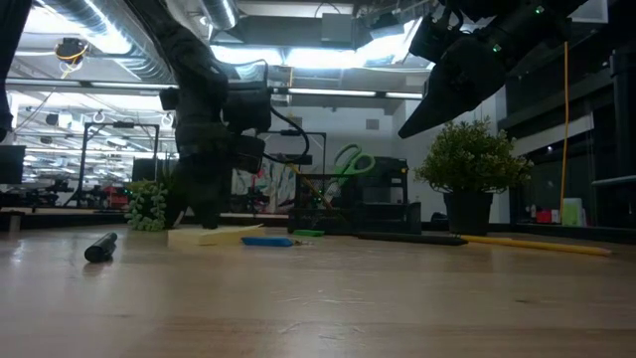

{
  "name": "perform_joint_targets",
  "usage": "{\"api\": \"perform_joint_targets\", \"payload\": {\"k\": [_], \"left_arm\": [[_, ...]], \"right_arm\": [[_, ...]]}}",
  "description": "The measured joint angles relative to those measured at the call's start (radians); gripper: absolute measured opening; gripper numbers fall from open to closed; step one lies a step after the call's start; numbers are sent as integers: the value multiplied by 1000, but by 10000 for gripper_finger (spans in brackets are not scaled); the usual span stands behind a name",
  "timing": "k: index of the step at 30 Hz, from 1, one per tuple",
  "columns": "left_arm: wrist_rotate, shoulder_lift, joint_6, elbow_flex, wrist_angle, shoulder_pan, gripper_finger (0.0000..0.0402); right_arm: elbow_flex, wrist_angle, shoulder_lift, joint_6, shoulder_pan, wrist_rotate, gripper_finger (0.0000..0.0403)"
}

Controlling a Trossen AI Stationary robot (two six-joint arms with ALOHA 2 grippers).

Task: Pick and place office supplies into organizer
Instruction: Put the yellow sticky notes into the black desk organizer

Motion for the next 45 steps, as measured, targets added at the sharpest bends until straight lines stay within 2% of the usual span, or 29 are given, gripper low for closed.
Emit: {"api": "perform_joint_targets", "payload": {"k": [3, 16, 19, 23, 26, 35, 45], "left_arm": [[54, 1, 0, -1, -1, 0, 123], [60, 36, -40, 3, 41, -1, 119], [68, 68, -9, 6, 37, -1, 92], [90, 77, 16, 5, 50, -2, 20], [89, 61, 19, 3, 44, 0, 7], [27, -3, 70, -4, 26, 3, 2], [-17, -160, 64, -4, 39, 14, 1]], "right_arm": [[0, 0, 0, 0, 0, 0, 10], [0, 0, 0, 0, 0, 0, 10], [0, 0, 0, 1, 0, 0, 10], [0, 0, 0, 1, 0, 0, 10], [0, 0, 0, 1, 0, 0, 10], [0, 0, 0, 2, 0, 0, 10], [0, 1, 0, 1, 0, 0, 10]]}}
